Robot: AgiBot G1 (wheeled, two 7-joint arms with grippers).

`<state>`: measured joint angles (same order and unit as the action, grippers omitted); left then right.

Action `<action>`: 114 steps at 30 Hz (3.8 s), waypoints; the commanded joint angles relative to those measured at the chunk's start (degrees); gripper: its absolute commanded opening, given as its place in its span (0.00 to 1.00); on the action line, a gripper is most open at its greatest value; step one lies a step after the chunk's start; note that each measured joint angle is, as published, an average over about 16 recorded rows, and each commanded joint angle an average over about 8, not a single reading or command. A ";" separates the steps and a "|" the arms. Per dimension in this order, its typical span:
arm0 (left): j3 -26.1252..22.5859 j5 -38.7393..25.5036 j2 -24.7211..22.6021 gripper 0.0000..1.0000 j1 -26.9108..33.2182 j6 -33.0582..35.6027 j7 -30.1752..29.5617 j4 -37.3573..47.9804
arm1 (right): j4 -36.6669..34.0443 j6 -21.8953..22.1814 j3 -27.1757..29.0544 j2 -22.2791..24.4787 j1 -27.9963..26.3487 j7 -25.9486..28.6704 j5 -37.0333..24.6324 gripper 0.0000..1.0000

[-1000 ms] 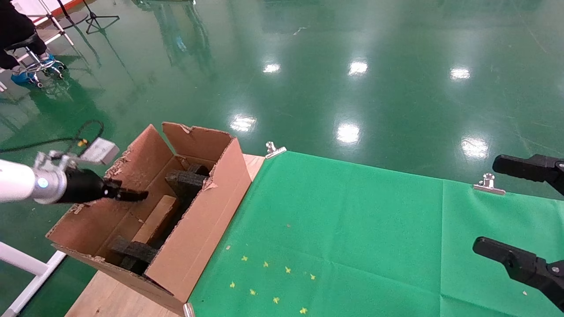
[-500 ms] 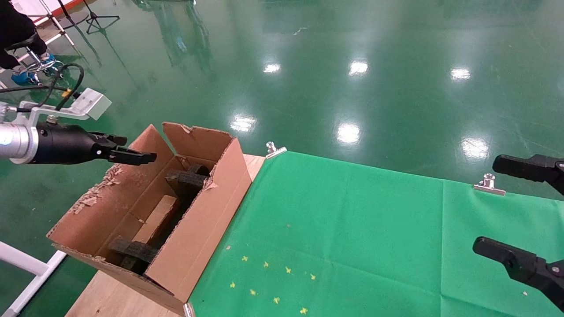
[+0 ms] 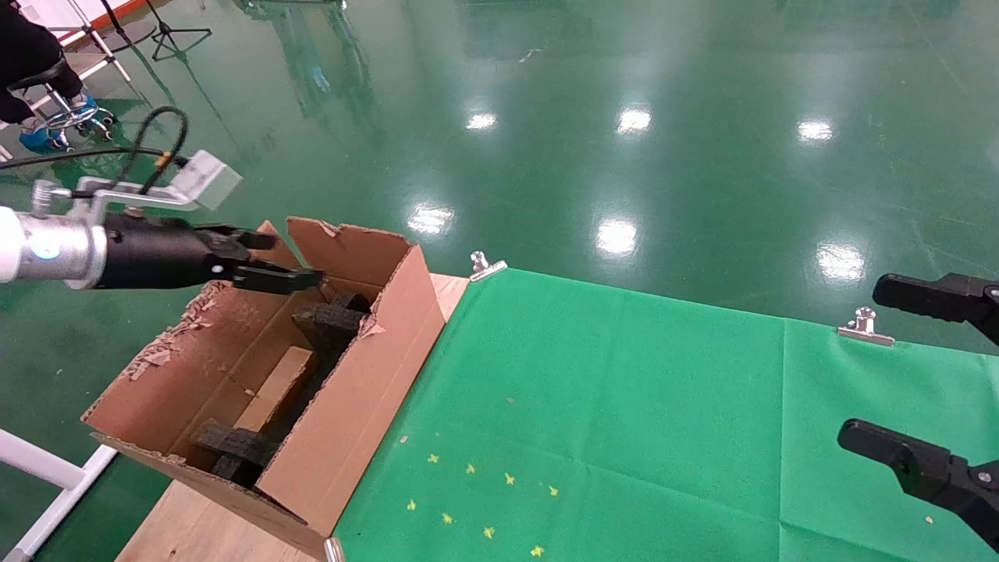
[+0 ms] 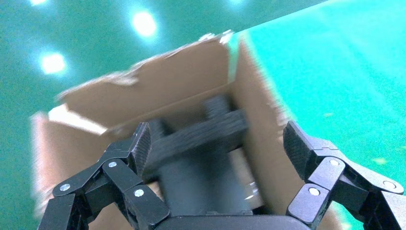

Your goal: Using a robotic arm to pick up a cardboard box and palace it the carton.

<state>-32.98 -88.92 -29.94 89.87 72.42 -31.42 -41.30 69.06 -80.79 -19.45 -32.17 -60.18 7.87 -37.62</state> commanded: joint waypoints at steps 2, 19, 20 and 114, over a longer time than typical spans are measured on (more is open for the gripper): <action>1.01 2.79 -0.30 1.00 -1.68 0.79 1.23 -1.92 | 0.00 0.00 0.00 0.00 0.00 0.00 0.00 1.00; 6.72 18.64 -2.01 1.00 -11.21 5.26 8.19 -12.79 | 0.00 0.00 0.00 0.00 0.00 0.00 0.00 1.00; 7.06 19.59 -2.11 1.00 -11.78 5.52 8.60 -13.44 | 0.00 0.00 0.00 0.00 0.00 0.00 0.00 1.00; 16.95 47.05 -5.07 1.00 -28.30 13.24 20.66 -32.25 | -0.01 0.02 0.00 0.01 0.01 0.00 0.01 1.00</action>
<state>-16.03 -41.87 -35.01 61.56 85.66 -10.77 -73.55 69.05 -80.77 -19.45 -32.16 -60.17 7.86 -37.61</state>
